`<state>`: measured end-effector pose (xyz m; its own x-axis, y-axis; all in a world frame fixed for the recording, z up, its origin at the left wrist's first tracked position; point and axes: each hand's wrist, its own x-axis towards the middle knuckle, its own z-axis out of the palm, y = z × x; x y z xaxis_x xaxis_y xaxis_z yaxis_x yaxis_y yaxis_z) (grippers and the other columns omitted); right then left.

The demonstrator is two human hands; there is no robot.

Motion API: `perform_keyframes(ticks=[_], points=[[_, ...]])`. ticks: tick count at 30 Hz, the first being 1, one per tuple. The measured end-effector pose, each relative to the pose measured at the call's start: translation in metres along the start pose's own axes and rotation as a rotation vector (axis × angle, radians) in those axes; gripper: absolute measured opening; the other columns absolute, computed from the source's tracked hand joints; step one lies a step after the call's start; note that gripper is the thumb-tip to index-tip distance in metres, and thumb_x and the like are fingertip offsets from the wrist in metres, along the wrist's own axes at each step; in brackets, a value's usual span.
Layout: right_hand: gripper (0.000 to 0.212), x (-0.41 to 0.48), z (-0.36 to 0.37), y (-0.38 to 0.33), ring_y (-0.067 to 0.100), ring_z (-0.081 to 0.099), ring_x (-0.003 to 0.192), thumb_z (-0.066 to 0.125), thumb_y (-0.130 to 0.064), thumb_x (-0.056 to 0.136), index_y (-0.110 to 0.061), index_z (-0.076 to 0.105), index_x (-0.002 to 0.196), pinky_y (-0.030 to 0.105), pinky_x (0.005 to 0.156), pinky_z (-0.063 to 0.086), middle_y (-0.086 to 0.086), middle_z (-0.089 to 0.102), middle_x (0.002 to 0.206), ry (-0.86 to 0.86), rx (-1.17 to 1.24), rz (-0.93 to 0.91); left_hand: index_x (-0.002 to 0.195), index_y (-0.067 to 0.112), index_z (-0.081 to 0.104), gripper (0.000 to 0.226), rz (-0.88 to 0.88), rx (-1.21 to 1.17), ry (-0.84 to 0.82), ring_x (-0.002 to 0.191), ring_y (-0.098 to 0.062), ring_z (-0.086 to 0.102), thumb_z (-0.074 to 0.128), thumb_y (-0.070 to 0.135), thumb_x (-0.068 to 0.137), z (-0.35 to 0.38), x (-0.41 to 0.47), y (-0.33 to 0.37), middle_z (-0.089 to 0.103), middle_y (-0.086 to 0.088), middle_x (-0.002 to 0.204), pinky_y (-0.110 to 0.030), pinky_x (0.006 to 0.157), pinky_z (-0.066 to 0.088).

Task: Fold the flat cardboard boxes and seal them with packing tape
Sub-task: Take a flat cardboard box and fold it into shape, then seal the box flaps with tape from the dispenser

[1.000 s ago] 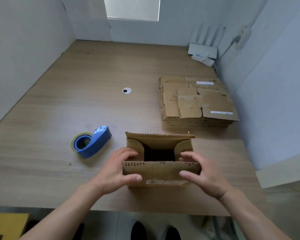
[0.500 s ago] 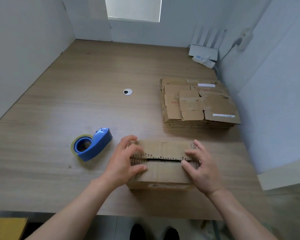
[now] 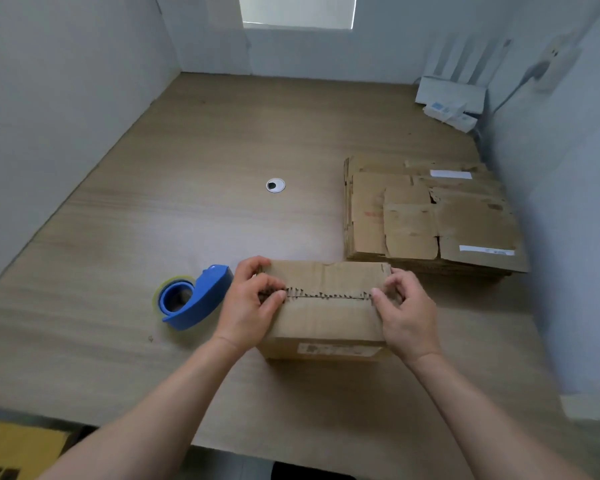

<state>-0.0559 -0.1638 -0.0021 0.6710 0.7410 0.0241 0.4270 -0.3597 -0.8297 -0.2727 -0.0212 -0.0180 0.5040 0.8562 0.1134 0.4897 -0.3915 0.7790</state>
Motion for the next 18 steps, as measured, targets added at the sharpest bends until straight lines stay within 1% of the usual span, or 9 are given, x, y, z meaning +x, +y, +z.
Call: perform_keyframes(ticks=[1,3,4,6,9,11,13,15,18], points=[[0.010,0.007,0.000,-0.002,0.016,0.058,0.094,0.065,-0.020,0.092,-0.021,0.057,0.098,0.009,0.073,0.040,-0.010,0.057,0.105,-0.048,-0.057,-0.015,0.083,0.013,0.072,0.007,-0.004,0.012,0.002,0.112,0.021,0.039,0.075,0.007,0.084,0.000,0.005,0.000,0.048,0.002,0.128,0.002,0.092,0.029],[0.035,0.019,0.000,-0.003,0.014,0.052,0.098,0.056,-0.032,0.098,-0.030,0.048,0.132,0.021,0.085,0.042,-0.001,0.041,0.130,-0.211,-0.218,-0.009,0.083,0.012,0.071,0.007,-0.004,0.030,-0.002,0.111,0.022,0.040,0.075,0.007,0.084,0.001,0.010,-0.002,0.048,0.001,0.128,0.002,0.092,0.030],[0.043,0.022,0.001,-0.003,0.018,0.051,0.102,0.051,-0.041,0.099,-0.037,0.040,0.140,0.029,0.092,0.044,0.001,0.032,0.137,-0.289,-0.294,0.022,0.083,0.013,0.071,0.007,-0.004,0.036,-0.006,0.112,0.022,0.039,0.075,0.007,0.084,0.001,0.010,-0.002,0.047,0.002,0.128,0.002,0.092,0.030],[0.048,0.021,0.005,-0.006,0.027,0.054,0.106,0.045,-0.056,0.097,-0.047,0.027,0.141,0.040,0.096,0.047,0.003,0.026,0.137,-0.352,-0.373,0.072,0.085,0.014,0.070,0.007,0.007,0.054,-0.018,0.112,0.023,0.038,0.074,0.009,0.085,0.001,0.007,-0.003,0.046,0.005,0.129,0.002,0.091,0.030],[0.052,0.018,0.010,-0.007,0.030,0.055,0.114,0.046,-0.066,0.091,-0.049,0.025,0.135,0.046,0.091,0.052,0.003,0.025,0.145,-0.290,-0.432,0.050,0.087,0.016,0.069,0.006,0.036,0.061,-0.042,0.112,0.022,0.039,0.075,0.018,0.086,-0.002,0.005,0.000,0.043,0.012,0.129,-0.005,0.091,0.034],[0.056,0.018,0.010,-0.007,0.031,0.048,0.131,0.050,-0.064,0.091,-0.044,0.029,0.139,0.047,0.098,0.050,0.001,0.017,0.157,-0.285,-0.428,0.040,0.096,0.017,0.071,0.021,0.019,0.017,-0.021,0.114,0.018,0.041,0.071,0.036,0.085,-0.009,0.003,0.002,0.043,0.014,0.129,-0.007,0.094,0.035],[0.059,0.018,0.010,-0.006,0.029,0.038,0.141,0.051,-0.062,0.092,-0.040,0.033,0.143,0.046,0.103,0.045,0.000,0.013,0.162,-0.293,-0.430,0.039,0.109,0.016,0.070,0.037,-0.066,-0.018,0.126,0.115,0.007,0.045,0.067,0.044,0.085,-0.021,-0.002,-0.008,0.047,0.008,0.129,-0.008,0.099,0.034],[0.059,0.018,0.011,-0.006,0.026,0.034,0.143,0.053,-0.060,0.092,-0.038,0.036,0.143,0.045,0.103,0.043,0.000,0.015,0.162,-0.280,-0.432,0.031,0.117,0.009,0.066,0.041,-0.190,0.153,0.248,0.118,-0.010,0.048,0.075,0.033,0.085,-0.035,-0.009,-0.036,0.051,-0.002,0.128,-0.019,0.102,0.036],[0.058,0.017,0.012,-0.008,0.023,0.033,0.144,0.058,-0.056,0.091,-0.036,0.041,0.142,0.044,0.102,0.043,0.001,0.022,0.161,-0.248,-0.431,0.034,0.130,0.011,0.054,0.064,-0.427,0.521,0.097,0.125,-0.029,0.047,0.081,0.038,0.078,-0.051,-0.013,-0.077,0.050,-0.008,0.132,-0.043,0.101,0.041]])
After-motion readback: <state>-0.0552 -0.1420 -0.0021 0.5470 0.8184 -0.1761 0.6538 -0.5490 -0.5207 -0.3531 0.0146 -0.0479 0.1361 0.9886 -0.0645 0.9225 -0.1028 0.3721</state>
